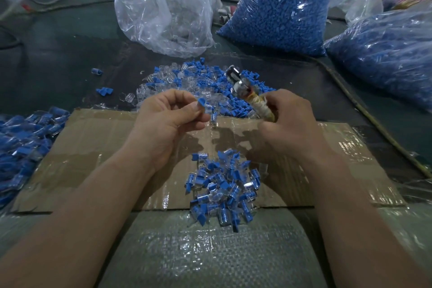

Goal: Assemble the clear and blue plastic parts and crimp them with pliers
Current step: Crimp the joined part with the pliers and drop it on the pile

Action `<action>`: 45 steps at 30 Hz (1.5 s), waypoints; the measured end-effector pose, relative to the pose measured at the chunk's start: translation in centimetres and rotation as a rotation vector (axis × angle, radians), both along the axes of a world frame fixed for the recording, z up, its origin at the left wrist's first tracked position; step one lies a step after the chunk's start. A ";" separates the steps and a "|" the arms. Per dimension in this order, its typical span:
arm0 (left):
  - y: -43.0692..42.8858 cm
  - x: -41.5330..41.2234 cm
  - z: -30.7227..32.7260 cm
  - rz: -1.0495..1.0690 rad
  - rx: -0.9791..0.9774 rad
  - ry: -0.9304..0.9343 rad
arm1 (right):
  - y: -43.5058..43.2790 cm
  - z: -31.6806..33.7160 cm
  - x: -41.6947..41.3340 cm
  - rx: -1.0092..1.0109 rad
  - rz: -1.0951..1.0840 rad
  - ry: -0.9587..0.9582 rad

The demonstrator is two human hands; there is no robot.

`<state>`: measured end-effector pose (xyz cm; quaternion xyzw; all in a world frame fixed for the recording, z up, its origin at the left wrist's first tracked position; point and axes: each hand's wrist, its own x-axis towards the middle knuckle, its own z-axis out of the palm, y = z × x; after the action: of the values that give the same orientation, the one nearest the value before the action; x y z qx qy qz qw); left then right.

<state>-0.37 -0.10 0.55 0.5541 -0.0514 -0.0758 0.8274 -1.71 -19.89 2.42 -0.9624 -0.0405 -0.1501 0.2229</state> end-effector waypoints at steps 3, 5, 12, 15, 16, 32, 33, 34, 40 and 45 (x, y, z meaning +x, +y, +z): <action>0.0 0.0 -0.1 0.013 -0.012 -0.041 | 0.6 -0.2 -0.2 0.035 0.053 -0.019; 0.0 -0.1 -0.2 0.023 -0.015 -0.064 | 1.1 -0.4 -0.2 0.037 0.094 0.004; -0.3 -0.2 -0.2 0.057 0.022 -0.116 | 1.9 -0.9 -0.3 -0.004 0.177 0.050; -0.3 -0.3 -0.2 0.075 0.008 -0.114 | 2.0 -0.9 -0.3 -0.027 0.208 0.083; -0.3 -0.3 -0.2 0.082 0.005 -0.114 | 2.1 -0.9 -0.3 -0.026 0.212 0.089; -0.7 -0.8 -0.1 0.189 0.238 -0.250 | 2.5 -0.2 -0.5 -0.040 0.224 0.117; -0.7 -0.9 -0.1 0.196 0.251 -0.260 | 2.6 -0.2 -0.6 -0.029 0.222 0.117; -0.8 -0.9 0.0 0.201 0.258 -0.267 | 2.6 -0.2 -0.6 -0.023 0.221 0.116; -0.7 -1.0 0.0 0.210 0.277 -0.272 | 2.7 -0.1 -0.7 -0.019 0.212 0.128; -0.9 -1.0 0.0 0.230 0.288 -0.273 | 2.7 -0.1 -0.7 -0.027 0.201 0.117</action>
<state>-1.33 -0.97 0.57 0.6739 -0.0882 0.0884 0.7282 -2.45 -17.19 2.35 -0.9635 -0.1256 -0.0700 0.2259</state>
